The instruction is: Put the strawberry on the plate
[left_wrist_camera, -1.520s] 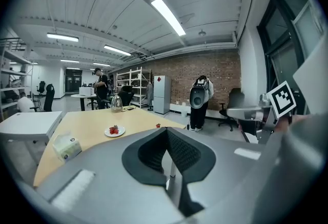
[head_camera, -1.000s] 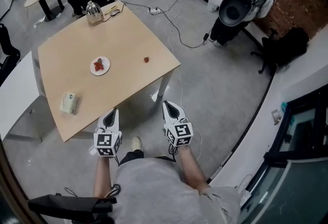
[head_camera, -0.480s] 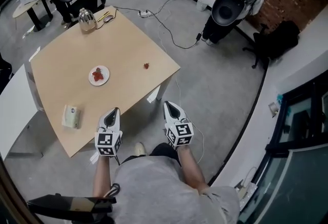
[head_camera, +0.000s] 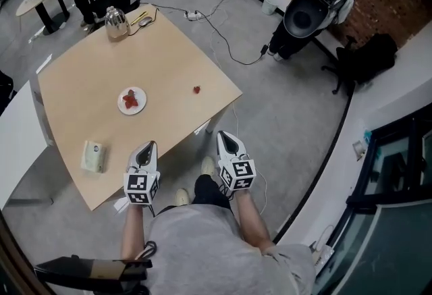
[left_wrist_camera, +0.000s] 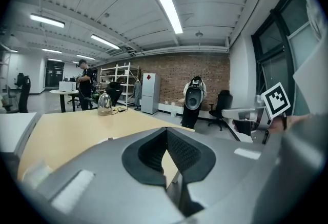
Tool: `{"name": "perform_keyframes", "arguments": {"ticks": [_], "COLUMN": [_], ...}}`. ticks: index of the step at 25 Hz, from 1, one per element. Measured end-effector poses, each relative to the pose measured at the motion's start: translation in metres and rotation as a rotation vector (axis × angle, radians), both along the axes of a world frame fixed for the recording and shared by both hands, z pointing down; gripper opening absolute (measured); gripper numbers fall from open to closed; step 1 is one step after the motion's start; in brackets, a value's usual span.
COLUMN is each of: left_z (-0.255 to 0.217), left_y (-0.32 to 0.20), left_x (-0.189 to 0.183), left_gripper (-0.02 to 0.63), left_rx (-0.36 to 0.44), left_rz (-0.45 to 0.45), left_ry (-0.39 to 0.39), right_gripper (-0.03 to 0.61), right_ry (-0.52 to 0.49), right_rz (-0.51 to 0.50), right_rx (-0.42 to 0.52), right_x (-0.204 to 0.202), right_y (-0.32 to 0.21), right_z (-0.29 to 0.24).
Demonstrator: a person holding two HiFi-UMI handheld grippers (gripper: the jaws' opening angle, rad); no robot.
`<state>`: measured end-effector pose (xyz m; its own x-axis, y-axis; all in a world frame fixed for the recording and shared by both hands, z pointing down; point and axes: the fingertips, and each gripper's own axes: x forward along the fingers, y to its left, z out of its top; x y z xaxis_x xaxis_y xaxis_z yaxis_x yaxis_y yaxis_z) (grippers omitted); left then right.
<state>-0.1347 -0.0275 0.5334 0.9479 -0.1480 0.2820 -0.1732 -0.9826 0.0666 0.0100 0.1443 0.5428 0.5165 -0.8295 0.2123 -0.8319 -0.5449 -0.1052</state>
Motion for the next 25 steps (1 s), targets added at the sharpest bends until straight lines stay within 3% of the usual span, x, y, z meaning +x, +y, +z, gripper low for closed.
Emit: {"name": "perform_keyframes", "arguments": {"ticks": [15,25], "left_z": [0.013,0.047], "left_y": [-0.05,-0.059], "left_x": [0.084,0.126], "left_gripper": [0.02,0.02], "left_rx": [-0.041,-0.09], "left_rz": [-0.13,-0.174], "left_ry": [-0.035,-0.126], "right_gripper": [0.006,0.006], "right_ry": [-0.016,-0.048], "right_rz": [-0.115,-0.208], "right_rx": [-0.083,-0.179], "right_x": [0.118,0.171], "right_y": [-0.059,-0.096], "right_z": [0.022,0.065]}}
